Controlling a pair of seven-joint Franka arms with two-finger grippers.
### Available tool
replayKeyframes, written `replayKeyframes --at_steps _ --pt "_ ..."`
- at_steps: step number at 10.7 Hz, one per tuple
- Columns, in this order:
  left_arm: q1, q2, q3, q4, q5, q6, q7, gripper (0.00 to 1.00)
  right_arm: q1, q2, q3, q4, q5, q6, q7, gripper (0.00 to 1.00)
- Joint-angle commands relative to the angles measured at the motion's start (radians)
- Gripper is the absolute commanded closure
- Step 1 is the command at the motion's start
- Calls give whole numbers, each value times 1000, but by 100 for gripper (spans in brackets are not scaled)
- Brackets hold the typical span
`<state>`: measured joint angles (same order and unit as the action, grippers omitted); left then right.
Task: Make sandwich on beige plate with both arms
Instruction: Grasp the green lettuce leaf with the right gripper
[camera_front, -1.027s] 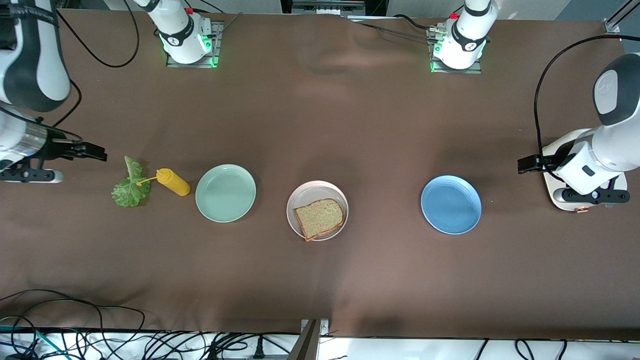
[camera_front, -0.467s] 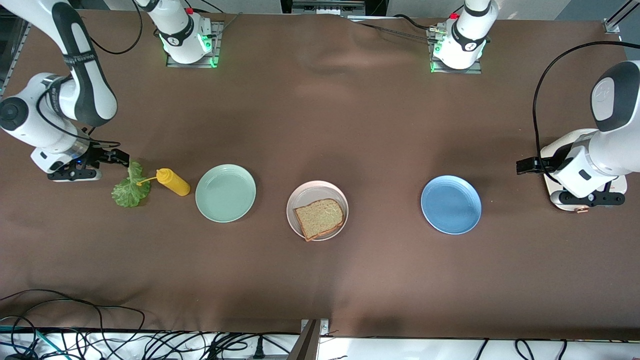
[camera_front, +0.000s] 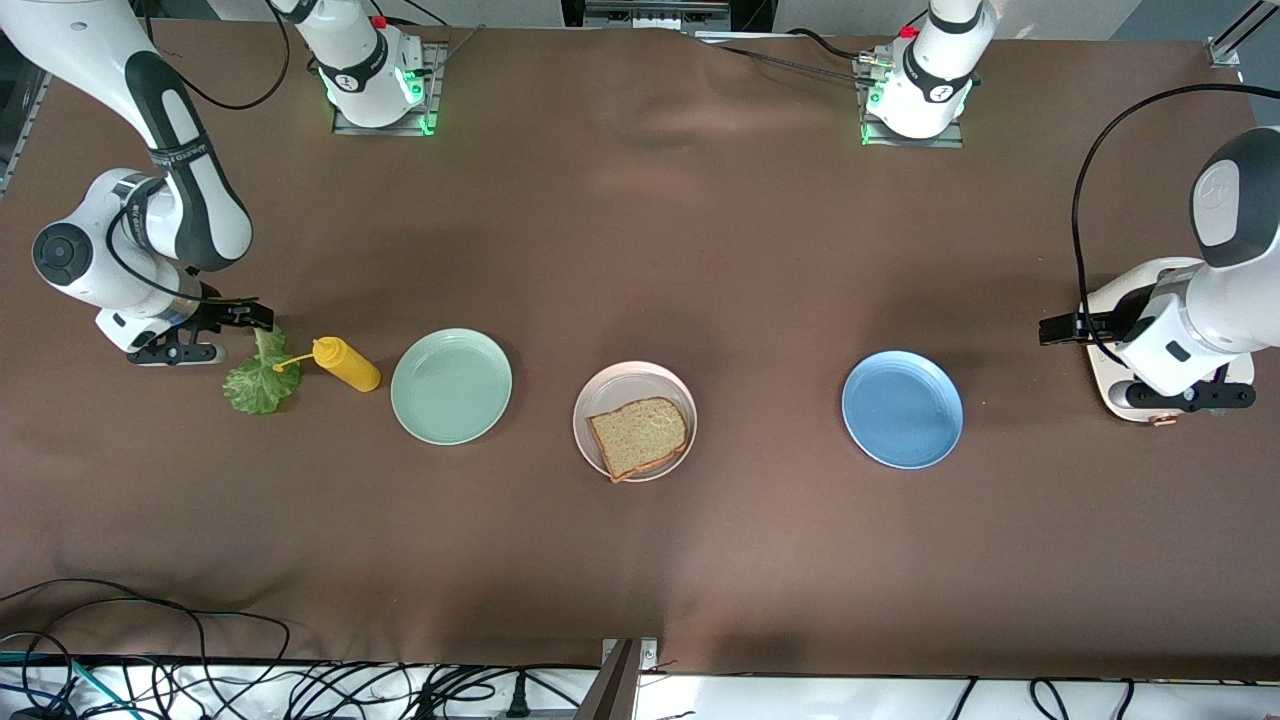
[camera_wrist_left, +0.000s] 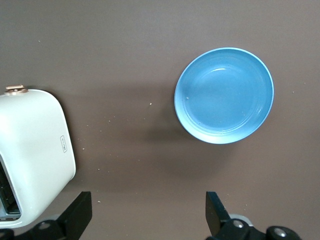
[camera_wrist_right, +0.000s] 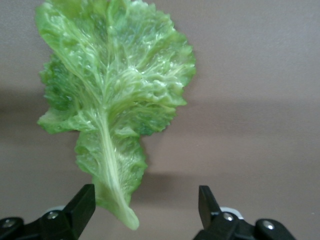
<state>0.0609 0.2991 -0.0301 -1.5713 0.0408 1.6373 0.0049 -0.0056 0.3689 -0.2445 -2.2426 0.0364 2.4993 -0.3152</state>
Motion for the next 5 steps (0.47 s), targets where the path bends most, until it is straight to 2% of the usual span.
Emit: replayKeyframes --at_steps 1,2,4,5 --pt "10 0 -13 7 24 -11 4 0 -8 22 8 9 30 12 -21 56" --pt "10 0 -13 7 24 -11 4 0 -10 24 8 11 31 12 -21 75" --pt "-2 3 -13 7 24 -11 3 0 -5 35 10 20 33 10 -12 100" --pt "-6 3 -13 11 25 -8 3 0 -5 33 16 21 34 10 -7 100"
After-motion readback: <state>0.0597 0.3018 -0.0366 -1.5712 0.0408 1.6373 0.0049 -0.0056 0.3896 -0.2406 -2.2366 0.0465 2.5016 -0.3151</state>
